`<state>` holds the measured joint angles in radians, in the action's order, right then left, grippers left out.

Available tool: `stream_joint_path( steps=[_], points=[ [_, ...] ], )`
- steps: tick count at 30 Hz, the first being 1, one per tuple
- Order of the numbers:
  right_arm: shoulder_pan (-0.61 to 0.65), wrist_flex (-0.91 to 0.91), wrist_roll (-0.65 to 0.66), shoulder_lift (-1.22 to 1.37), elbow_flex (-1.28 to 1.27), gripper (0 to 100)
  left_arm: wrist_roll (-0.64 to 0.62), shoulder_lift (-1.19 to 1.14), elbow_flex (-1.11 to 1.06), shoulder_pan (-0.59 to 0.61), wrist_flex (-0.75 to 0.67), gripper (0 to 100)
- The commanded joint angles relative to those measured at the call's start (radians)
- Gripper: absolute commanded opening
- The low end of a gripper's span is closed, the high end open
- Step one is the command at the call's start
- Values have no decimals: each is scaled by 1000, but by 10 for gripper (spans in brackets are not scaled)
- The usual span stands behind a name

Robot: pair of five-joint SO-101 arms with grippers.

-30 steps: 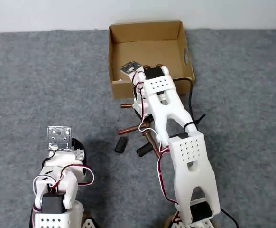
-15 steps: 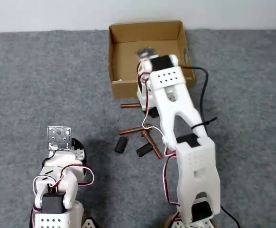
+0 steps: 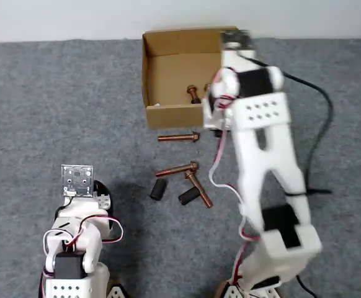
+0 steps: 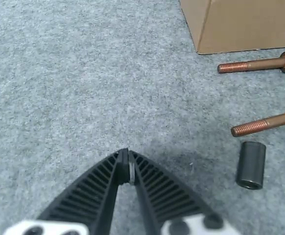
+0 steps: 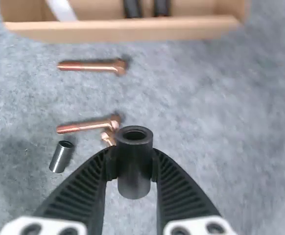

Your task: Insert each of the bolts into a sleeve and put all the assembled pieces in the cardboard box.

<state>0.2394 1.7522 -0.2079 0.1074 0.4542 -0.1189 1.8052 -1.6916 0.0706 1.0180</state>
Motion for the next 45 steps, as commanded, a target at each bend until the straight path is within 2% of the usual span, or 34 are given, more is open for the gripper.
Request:
stream_joint_path(
  steps=[1,9,16,25,31,36,40,45],
  points=[
    [-76,39,-41,-186,-109,8,3,-3,7,5,-3,6],
    [-203,-67,-55,-532,-463,8,3,-3,7,3,-3,6],
    [-277,-223,-51,-937,-939,8,3,-3,7,3,-15,7],
    [-280,-341,-49,-1429,-1409,8,8,0,7,-75,12,7],
    [-285,-283,-49,-1644,-1579,8,8,3,7,-100,-104,14],
    [-280,-286,-55,-1718,-1599,8,41,-2,48,-138,-117,97],
    [-278,-289,-57,-1718,-1611,8,87,-5,134,-152,-95,92],
    [-278,-302,-57,-1727,-1625,8,155,-5,197,-216,-68,18]
  ],
)
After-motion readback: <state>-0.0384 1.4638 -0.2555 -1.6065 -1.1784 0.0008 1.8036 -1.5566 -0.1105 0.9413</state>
